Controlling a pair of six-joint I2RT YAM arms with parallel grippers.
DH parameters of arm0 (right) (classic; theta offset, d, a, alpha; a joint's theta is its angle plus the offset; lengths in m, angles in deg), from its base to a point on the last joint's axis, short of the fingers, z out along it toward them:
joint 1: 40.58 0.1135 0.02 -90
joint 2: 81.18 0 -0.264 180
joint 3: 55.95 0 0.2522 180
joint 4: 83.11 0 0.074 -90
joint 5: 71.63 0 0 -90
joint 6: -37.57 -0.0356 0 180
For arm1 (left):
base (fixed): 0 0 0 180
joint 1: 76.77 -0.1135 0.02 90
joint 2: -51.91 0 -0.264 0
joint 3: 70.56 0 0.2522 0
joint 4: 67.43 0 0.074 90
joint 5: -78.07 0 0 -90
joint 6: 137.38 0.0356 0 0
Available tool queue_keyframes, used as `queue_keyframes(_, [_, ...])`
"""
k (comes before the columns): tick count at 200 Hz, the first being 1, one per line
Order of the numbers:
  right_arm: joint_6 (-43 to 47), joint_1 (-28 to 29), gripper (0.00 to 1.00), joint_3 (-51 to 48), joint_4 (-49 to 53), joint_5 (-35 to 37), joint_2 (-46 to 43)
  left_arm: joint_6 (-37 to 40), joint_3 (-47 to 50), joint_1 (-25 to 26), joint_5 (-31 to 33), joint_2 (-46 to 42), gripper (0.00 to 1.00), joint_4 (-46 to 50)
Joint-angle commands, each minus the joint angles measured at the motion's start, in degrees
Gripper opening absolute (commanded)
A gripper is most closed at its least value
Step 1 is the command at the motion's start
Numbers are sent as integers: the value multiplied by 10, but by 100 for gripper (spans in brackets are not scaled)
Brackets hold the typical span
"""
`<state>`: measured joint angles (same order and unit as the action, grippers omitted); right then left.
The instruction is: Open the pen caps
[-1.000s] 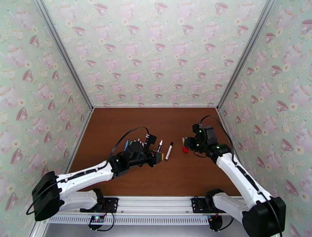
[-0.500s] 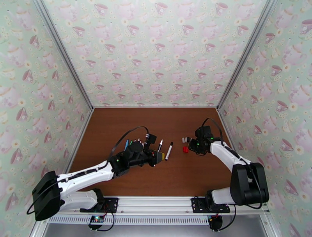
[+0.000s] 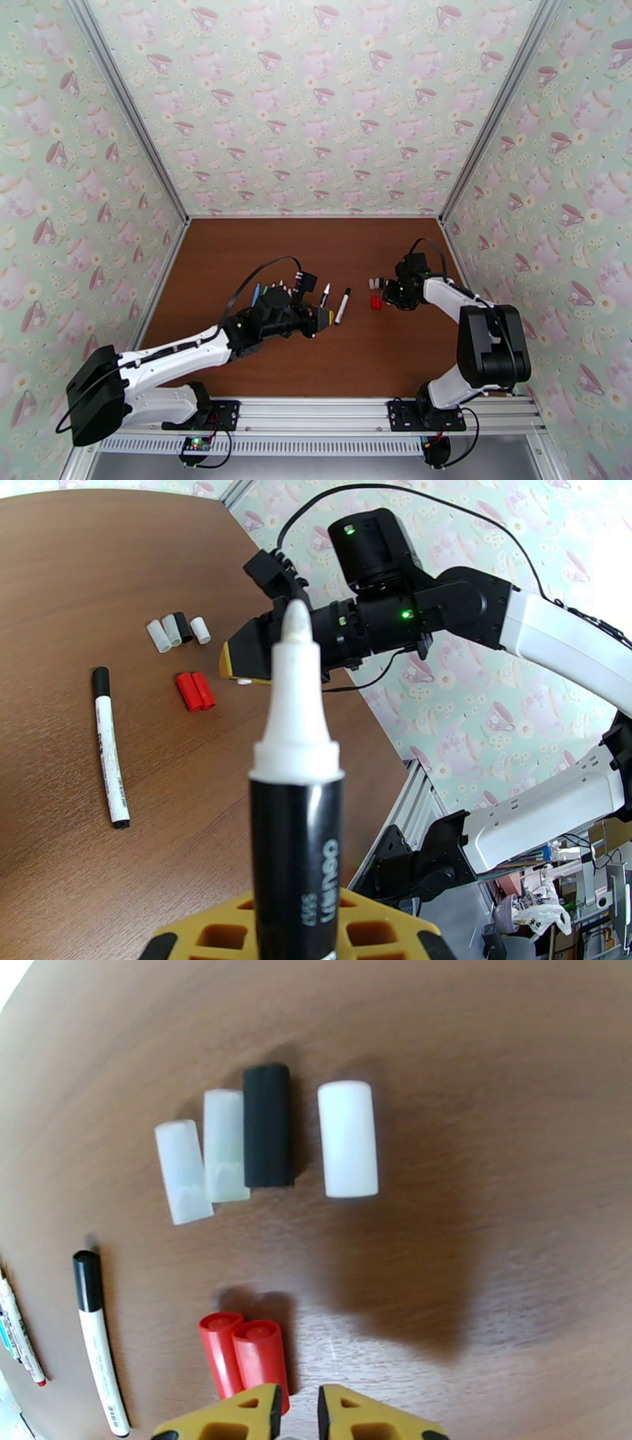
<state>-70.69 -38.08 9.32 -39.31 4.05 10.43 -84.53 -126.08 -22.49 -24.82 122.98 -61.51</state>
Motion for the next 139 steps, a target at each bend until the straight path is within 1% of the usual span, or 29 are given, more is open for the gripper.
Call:
queue_keyframes(1, [11, 0, 22, 18, -2, -10, 13, -4, 4, -3, -12, 5, 12, -16])
queue_keyframes(30, [14, 0, 22, 25, 0, -16, 29, -5, 0, -3, -14, 6, 13, -20])
queue_keyframes(86, [17, 0, 27, 35, 1, -23, 47, 0, -3, -3, -14, 14, 12, -14])
queue_keyframes(139, [16, 0, 32, 30, -6, -32, 40, -1, -8, -3, -14, 21, 12, -15])
